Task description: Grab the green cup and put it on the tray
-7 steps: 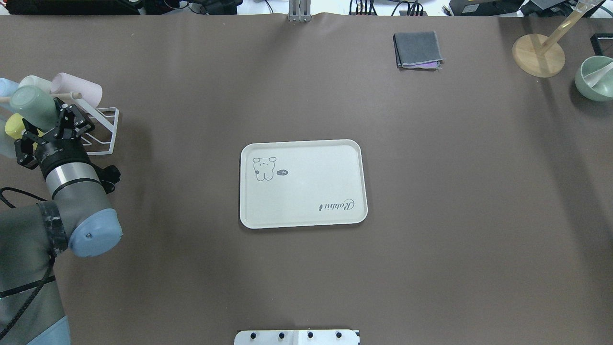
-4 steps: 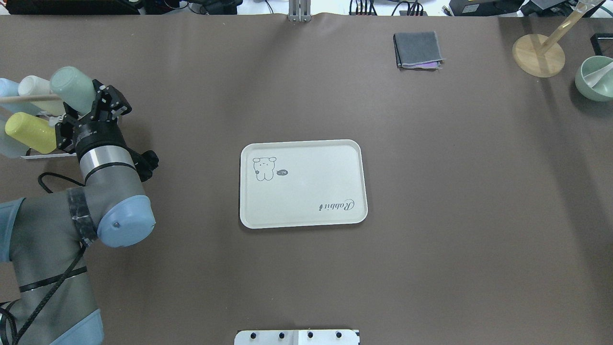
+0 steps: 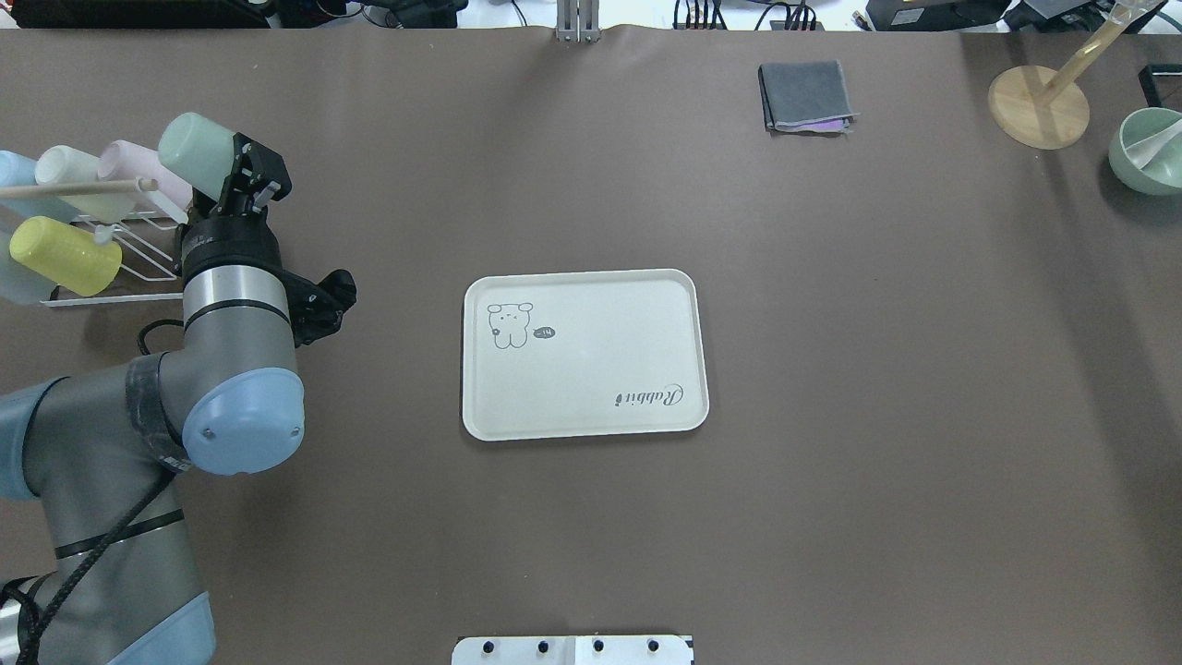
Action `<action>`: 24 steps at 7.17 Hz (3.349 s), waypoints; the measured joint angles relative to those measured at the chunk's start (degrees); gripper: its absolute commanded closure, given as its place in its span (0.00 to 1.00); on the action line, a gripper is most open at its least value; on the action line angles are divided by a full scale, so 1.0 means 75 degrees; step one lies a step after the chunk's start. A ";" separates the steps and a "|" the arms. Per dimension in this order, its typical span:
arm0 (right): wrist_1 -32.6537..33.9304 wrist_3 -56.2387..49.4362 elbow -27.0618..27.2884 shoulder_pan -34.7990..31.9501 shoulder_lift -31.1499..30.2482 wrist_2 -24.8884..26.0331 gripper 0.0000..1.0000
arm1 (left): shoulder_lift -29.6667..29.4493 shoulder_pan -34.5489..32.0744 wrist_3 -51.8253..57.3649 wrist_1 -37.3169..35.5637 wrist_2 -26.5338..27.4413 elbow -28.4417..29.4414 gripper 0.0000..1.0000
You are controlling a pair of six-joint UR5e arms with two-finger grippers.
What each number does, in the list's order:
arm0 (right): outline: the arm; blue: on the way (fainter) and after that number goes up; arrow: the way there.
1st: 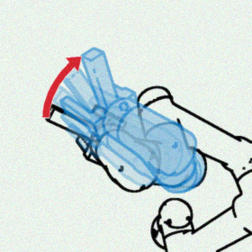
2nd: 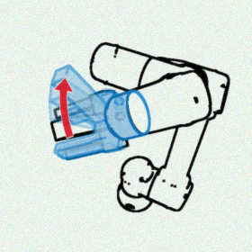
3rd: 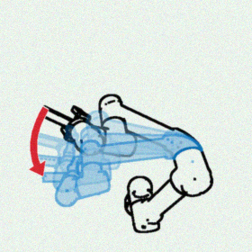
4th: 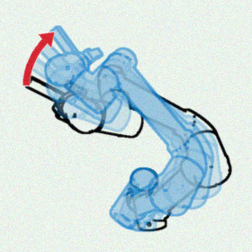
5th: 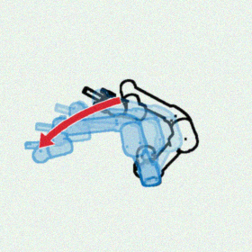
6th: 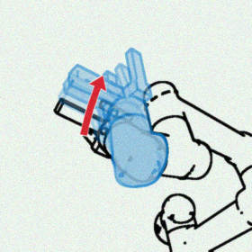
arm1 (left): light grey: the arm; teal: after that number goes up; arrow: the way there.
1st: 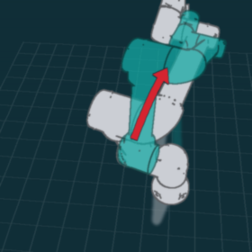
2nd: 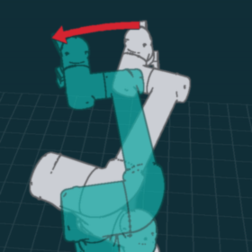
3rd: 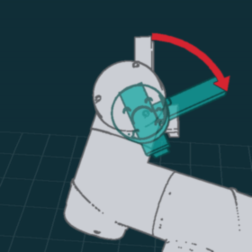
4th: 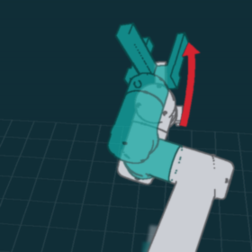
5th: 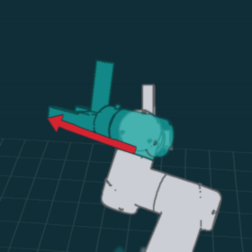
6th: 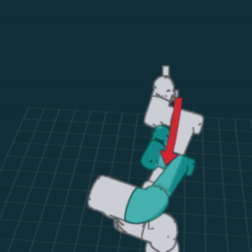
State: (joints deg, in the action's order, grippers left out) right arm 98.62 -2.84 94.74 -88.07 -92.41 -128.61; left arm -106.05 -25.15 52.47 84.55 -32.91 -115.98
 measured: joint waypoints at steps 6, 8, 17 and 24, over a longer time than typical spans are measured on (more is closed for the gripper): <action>-0.0046 -0.0001 0.0046 0.0000 0.0078 0.0003 0.00 | 0.0244 0.0002 -0.0045 0.3318 -0.1360 0.0194 0.49; -0.0048 0.0001 0.0062 0.0000 0.0101 0.0118 0.00 | 0.0237 -0.0005 -0.0204 0.4155 -0.1905 0.0272 0.49; -0.0048 0.0019 0.0076 0.0000 0.0052 0.0330 0.00 | -0.0508 0.0026 -0.3888 0.6757 -0.4701 0.1040 0.52; -0.0048 0.0015 0.0003 0.0000 0.0000 0.0343 0.00 | -0.2663 0.0093 -0.8517 1.1085 -0.6794 0.5140 0.52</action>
State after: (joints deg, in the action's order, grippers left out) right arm 98.26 -2.73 94.76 -88.07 -92.41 -126.04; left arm -126.02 -24.46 -11.41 167.69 -83.86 -77.43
